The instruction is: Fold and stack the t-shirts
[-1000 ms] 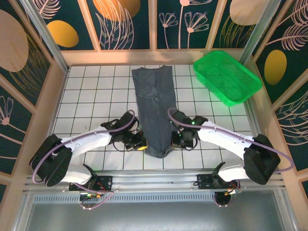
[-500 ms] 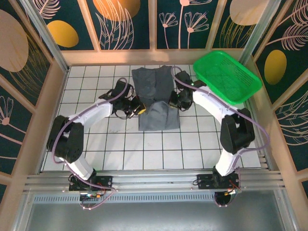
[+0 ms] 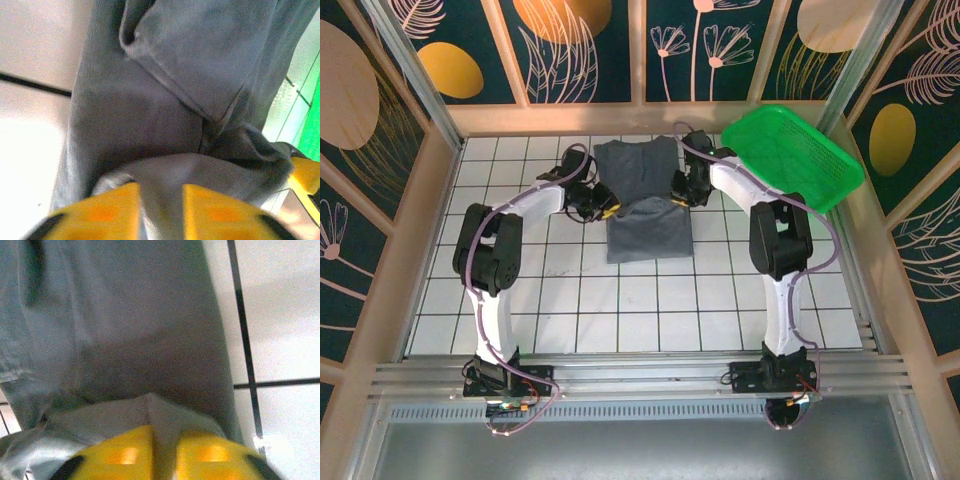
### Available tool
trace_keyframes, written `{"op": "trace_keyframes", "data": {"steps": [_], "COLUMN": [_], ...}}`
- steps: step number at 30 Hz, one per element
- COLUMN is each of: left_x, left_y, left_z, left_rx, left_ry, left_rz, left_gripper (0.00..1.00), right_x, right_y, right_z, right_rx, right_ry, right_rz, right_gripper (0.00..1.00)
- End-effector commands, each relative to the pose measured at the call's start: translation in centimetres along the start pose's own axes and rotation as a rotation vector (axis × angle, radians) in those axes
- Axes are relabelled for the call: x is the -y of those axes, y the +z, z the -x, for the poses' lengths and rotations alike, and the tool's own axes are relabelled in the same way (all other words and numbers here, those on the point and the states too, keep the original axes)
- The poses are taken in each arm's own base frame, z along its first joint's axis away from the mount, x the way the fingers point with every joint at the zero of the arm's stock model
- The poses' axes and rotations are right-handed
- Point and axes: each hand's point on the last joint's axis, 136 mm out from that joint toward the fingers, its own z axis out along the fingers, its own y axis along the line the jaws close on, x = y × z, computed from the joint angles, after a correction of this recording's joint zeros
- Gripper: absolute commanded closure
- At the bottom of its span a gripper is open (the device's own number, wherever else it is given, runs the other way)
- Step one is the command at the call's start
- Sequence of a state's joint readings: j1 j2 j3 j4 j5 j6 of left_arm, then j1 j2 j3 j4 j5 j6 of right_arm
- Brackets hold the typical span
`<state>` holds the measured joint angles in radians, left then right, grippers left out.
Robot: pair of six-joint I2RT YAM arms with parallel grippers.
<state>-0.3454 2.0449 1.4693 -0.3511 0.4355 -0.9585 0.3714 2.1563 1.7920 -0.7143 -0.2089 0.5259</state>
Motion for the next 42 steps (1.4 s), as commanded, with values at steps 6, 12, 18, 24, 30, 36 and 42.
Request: {"op": "trace_keyframes", "data": {"steps": [6, 12, 18, 24, 30, 36, 42], "left_x": [-0.7, -4.1, -5.9, -9.6, -9.2, -7.0, -7.0], "left_y": [-3.9, -5.4, -3.2, -2.1, -1.2, 0.6, 1.3], "left_z": [-1.0, -7.6, -12.4, -13.1, -12.2, -10.6, -10.2], "left_rx": [0.082, 0.022, -0.072, -0.060, -0.029, -0.018, -0.009], "left_ry": [0.009, -0.111, -0.156, -0.185, -0.194, -0.196, -0.181], "left_rz": [0.012, -0.048, -0.011, 0.124, 0.094, 0.059, 0.109], "left_gripper": [0.37, 0.36, 0.39, 0.44, 0.45, 0.46, 0.76], "right_x": [-1.0, 3.0, 5.4, 6.2, 5.9, 5.2, 4.4], "right_y": [-6.7, -6.8, -5.2, -2.6, -0.7, 0.6, 1.2], "right_z": [1.5, -5.8, -12.4, -14.1, -14.0, -13.4, -12.3], "right_rx": [0.202, 0.128, 0.011, -0.079, -0.114, -0.126, -0.126], "right_ry": [-0.113, -0.036, 0.072, 0.098, 0.115, 0.126, 0.128], "right_rz": [0.063, 0.047, 0.098, 0.093, 0.106, 0.127, 0.135], "right_gripper": [0.38, 0.38, 0.38, 0.39, 0.43, 0.51, 0.76]}}
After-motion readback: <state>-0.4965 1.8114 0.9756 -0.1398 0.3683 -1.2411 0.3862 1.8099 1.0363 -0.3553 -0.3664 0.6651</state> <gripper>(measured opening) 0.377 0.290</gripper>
